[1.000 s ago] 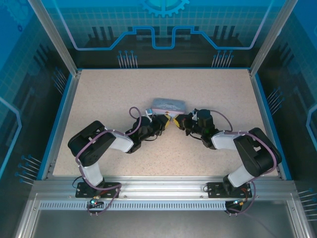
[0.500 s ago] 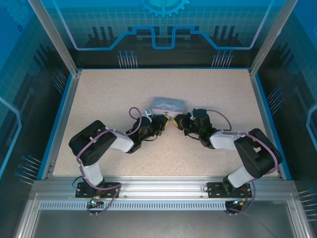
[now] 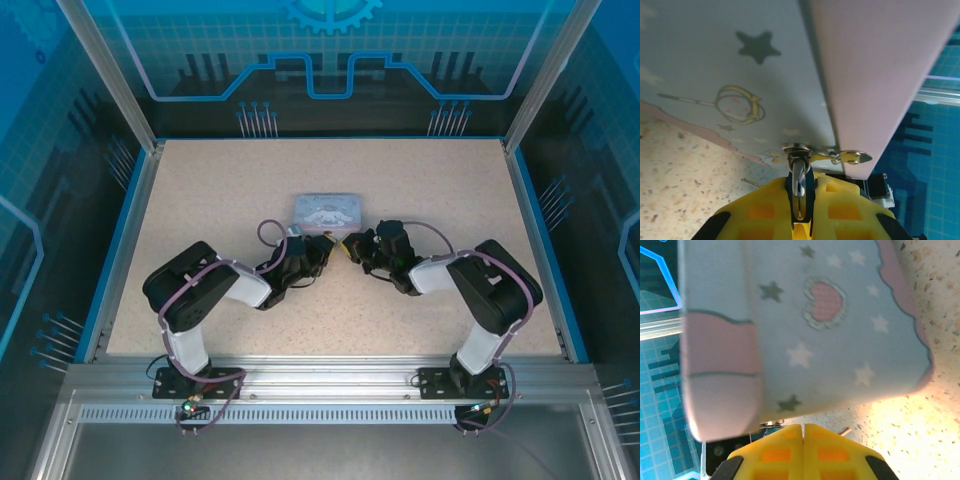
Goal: Unlock a padlock with a key
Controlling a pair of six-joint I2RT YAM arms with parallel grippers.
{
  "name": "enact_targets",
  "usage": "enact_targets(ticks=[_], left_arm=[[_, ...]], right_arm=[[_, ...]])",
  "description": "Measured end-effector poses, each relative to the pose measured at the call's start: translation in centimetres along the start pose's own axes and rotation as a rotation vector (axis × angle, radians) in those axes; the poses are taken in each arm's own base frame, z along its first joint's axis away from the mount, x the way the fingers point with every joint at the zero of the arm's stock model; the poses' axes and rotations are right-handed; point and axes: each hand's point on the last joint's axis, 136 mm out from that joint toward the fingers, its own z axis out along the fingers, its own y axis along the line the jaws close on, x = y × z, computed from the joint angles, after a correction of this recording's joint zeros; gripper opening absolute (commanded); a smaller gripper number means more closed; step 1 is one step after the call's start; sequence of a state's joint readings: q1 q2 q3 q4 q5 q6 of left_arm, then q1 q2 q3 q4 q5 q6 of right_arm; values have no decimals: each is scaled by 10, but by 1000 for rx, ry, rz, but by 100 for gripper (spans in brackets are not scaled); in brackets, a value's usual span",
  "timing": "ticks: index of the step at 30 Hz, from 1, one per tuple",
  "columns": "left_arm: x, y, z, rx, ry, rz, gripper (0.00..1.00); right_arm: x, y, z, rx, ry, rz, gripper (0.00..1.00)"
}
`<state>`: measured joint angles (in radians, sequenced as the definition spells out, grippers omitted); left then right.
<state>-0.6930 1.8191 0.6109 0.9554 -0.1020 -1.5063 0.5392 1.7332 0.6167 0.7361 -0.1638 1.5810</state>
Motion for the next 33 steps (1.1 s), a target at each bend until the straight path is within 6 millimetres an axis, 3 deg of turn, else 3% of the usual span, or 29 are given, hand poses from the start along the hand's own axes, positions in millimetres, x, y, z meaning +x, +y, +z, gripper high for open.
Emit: enact_targets(ticks=[26,33], left_arm=[[-8,-3,0,15,-50,24,0],[-6,3,-3,6,-41,73,0]], right_arm=[[0,9,9,4,6,26,0],[4,4,9,26,33,43,0]])
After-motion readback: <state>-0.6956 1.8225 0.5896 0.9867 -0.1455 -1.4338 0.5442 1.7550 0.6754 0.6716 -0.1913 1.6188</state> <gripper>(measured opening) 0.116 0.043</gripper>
